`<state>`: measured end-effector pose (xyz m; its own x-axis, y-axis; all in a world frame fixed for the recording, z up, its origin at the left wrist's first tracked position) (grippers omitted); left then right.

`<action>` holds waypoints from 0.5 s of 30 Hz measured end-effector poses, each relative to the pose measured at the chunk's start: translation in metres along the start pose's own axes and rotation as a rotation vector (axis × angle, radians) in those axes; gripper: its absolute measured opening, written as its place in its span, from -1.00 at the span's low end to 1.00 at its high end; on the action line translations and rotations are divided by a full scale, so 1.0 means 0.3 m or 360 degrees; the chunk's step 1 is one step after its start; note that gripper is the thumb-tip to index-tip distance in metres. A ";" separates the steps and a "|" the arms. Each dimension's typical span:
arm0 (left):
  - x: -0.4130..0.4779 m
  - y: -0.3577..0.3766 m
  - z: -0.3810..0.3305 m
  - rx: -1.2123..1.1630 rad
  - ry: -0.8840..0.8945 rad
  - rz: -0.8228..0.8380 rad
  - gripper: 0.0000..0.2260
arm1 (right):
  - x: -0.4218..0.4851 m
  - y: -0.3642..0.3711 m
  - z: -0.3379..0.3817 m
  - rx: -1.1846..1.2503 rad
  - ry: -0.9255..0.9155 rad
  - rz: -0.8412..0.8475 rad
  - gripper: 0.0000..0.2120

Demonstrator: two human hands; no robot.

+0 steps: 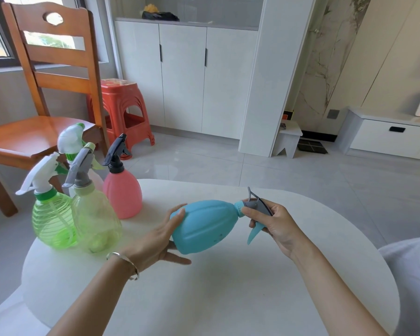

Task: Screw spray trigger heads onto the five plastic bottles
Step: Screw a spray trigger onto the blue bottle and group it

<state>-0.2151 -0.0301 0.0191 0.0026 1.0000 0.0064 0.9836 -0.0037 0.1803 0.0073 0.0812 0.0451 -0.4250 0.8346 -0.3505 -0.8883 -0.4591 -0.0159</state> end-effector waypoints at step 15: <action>-0.011 -0.007 0.003 0.0338 0.0356 -0.0118 -0.14 | 0.011 0.012 -0.006 0.0038 0.0026 -0.0039 -0.86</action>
<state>-0.2170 -0.0333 0.0180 -0.0873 0.9713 0.2213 0.9953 0.0942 -0.0210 0.0029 0.0819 0.0423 -0.4005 0.8403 -0.3653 -0.9023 -0.4311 -0.0024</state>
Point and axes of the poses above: each hand's wrist, its own x-axis towards the middle knuckle, its own y-axis out of the palm, z = x × y, the point moved 1 cm from there along x, towards the middle knuckle, and after that the axes turned 15 degrees about y, right-handed, at the moved point
